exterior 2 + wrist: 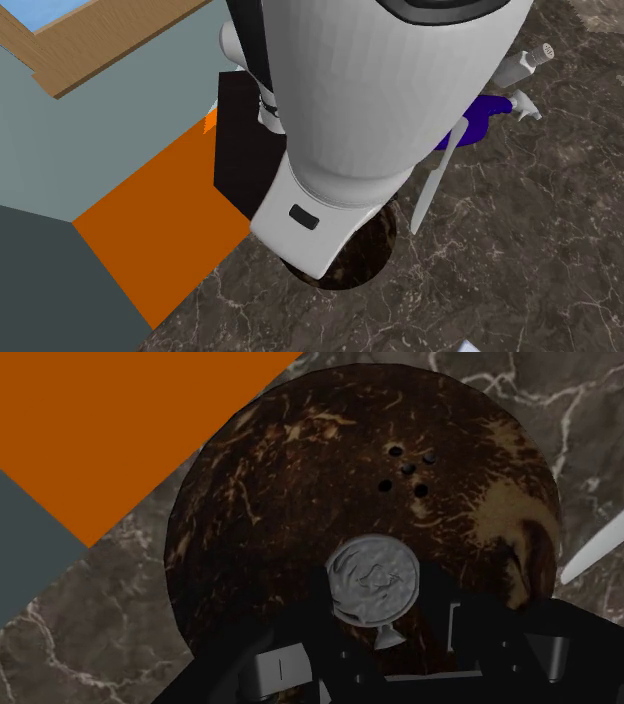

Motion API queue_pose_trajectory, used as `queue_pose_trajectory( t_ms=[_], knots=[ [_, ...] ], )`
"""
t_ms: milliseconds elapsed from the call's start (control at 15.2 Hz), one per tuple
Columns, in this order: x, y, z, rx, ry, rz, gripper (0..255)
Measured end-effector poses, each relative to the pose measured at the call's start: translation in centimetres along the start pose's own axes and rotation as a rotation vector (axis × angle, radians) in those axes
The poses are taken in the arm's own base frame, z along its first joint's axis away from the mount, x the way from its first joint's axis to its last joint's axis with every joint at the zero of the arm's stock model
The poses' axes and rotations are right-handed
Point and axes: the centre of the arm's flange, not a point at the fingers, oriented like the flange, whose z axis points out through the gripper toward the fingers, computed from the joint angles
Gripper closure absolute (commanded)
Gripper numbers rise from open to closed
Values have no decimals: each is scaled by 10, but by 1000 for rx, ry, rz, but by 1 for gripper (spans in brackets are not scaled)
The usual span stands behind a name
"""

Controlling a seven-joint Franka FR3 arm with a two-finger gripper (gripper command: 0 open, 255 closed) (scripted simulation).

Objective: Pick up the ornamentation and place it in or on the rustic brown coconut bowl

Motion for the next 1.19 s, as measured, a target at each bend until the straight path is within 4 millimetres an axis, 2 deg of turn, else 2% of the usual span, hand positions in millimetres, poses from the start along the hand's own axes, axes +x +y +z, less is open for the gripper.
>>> queue_pose_trajectory(
  t_ms=[264, 594, 660, 1056, 1188],
  knots=[
    [0, 1, 18, 0, 0, 0, 255],
    [0, 1, 21, 0, 0, 0, 255],
    [0, 1, 21, 0, 0, 0, 0],
    [0, 1, 21, 0, 0, 0, 0],
    [2, 2, 4, 0, 1, 0, 0]
  ],
)
